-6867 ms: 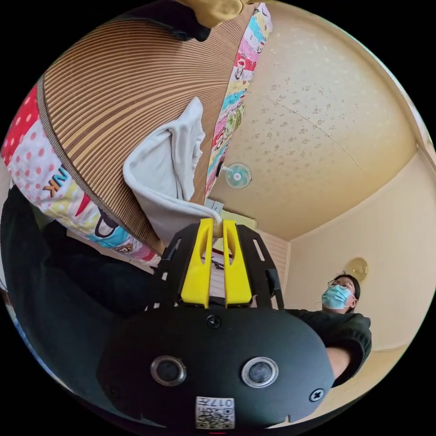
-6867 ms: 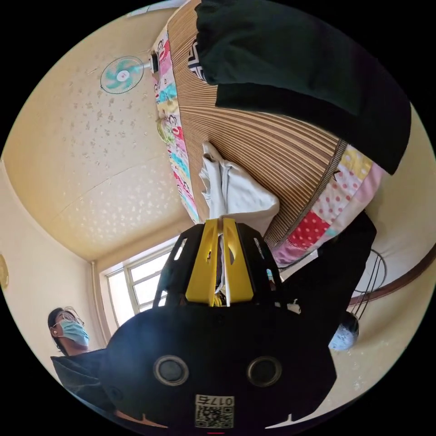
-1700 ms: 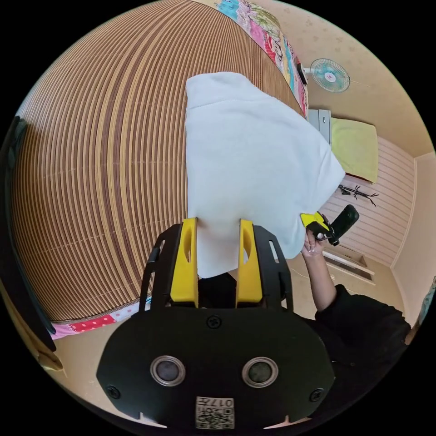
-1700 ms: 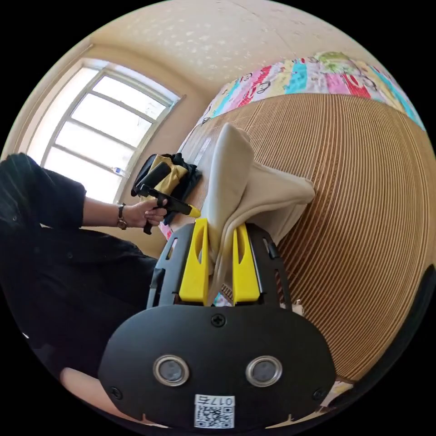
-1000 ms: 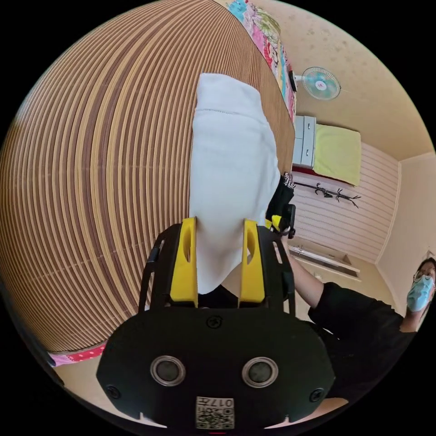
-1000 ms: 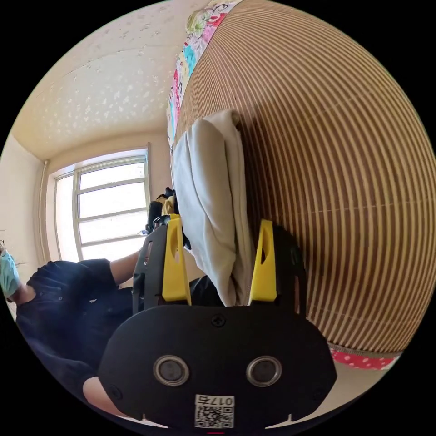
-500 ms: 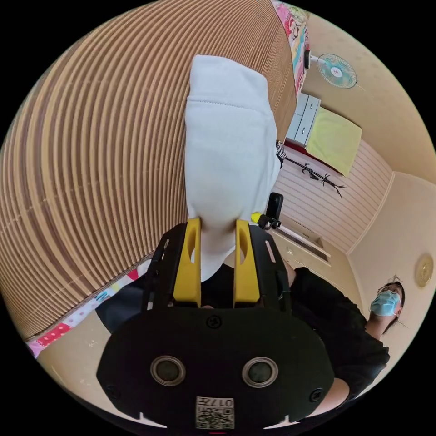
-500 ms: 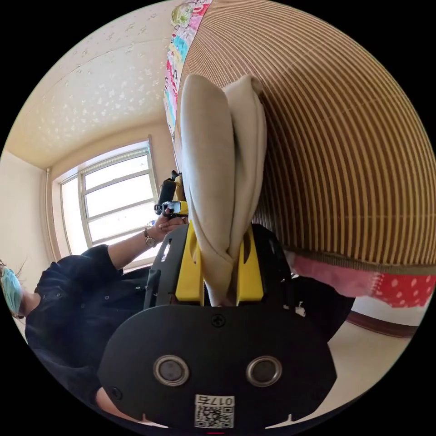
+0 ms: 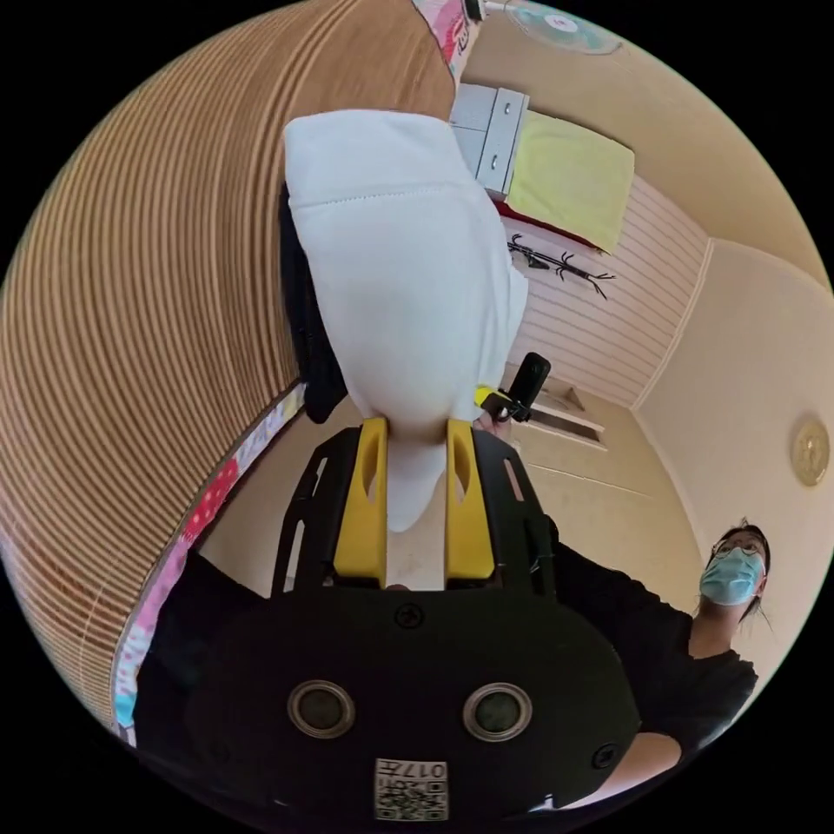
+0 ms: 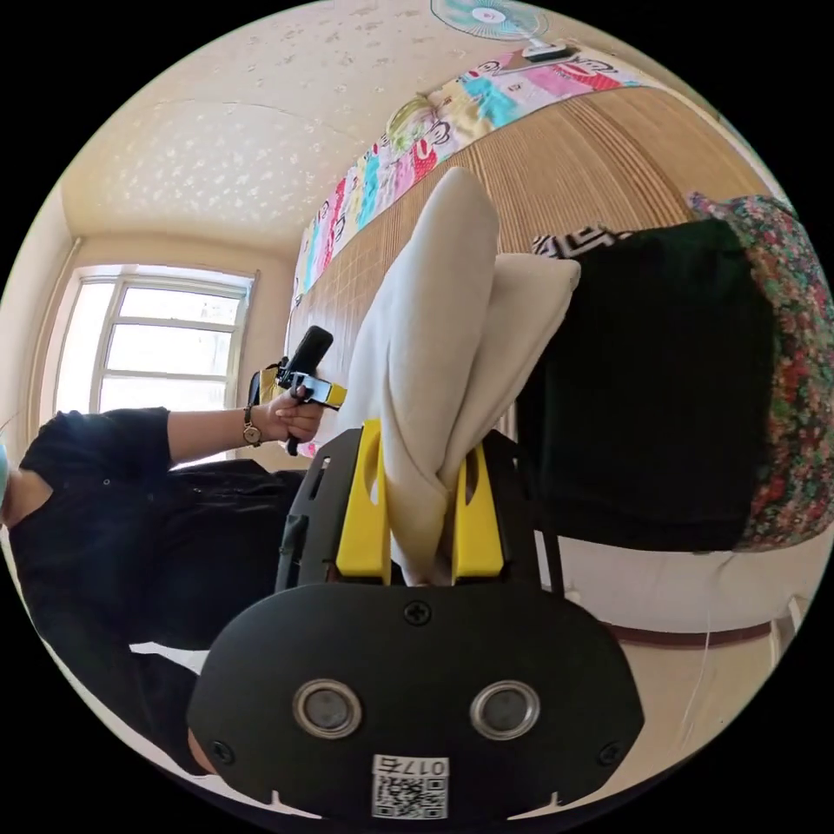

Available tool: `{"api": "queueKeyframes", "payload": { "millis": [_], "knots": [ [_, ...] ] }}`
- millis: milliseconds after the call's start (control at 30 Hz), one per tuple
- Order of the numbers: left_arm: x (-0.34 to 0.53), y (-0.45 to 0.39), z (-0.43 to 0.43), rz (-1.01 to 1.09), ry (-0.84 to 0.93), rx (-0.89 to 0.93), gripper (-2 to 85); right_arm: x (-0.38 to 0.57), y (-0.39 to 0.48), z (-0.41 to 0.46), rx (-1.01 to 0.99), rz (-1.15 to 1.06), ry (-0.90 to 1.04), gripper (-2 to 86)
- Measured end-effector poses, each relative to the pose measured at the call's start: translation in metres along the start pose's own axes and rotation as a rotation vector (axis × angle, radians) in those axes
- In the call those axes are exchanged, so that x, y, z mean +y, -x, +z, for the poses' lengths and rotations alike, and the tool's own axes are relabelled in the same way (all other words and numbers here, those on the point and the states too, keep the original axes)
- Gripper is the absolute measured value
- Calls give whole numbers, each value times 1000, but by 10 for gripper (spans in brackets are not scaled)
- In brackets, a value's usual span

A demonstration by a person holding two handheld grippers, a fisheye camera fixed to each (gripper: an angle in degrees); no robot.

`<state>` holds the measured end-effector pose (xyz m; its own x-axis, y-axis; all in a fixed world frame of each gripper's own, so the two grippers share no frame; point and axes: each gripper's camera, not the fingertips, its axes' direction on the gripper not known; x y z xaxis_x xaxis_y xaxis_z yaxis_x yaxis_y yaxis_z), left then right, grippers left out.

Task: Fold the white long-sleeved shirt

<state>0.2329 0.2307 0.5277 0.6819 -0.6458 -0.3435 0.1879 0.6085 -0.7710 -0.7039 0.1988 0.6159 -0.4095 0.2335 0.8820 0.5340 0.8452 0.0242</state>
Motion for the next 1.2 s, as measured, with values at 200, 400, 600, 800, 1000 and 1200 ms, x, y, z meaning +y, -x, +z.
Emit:
{"api": "queueKeyframes", "payload": {
  "millis": [200, 400, 600, 800, 1000, 1200],
  "knots": [
    [-67, -40, 80, 88, 220, -339, 77, -2, -71, -46, 185, 162, -3, 128],
    [-1, 10, 50, -29, 398, -719, 85, 30, -128, 9, 252, 527, -66, 160],
    [169, 85, -58, -462, 273, -759, 84, 56, -103, 26, 301, 514, -188, 159],
    [359, 70, -139, -794, -207, -756, 89, 63, -77, 30, 297, 514, -118, 153],
    [506, 68, -148, -930, -466, -677, 98, 102, -41, 20, 290, 537, -229, 133],
    [595, 82, -129, -889, -551, -644, 97, 181, -9, 41, 133, 749, -447, 110]
  ]
}}
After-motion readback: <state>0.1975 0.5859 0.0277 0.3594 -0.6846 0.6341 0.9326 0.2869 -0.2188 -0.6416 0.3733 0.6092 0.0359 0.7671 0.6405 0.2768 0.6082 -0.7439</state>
